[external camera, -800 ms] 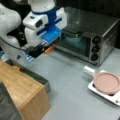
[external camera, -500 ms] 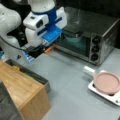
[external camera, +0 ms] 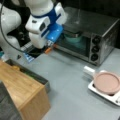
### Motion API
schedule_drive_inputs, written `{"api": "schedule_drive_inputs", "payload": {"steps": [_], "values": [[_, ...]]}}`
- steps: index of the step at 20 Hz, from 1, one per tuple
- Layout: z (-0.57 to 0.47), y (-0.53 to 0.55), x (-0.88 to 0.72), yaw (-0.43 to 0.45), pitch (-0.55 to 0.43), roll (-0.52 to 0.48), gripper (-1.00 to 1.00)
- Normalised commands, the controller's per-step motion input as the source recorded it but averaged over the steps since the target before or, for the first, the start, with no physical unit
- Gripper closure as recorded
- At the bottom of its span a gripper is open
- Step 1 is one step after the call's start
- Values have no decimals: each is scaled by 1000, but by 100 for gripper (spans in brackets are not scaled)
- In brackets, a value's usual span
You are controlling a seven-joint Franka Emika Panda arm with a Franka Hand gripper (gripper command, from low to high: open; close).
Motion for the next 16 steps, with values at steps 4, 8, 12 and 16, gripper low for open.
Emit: {"api": "schedule_drive_inputs", "payload": {"steps": [4,8,12,16], "values": [[-34,578,-335,-27,-39,208,-100],[-25,610,-284,-83,-87,98,-100],[-80,446,-255,-143,-119,60,-100],[-132,419,-280,-165,-140,110,-100]]}}
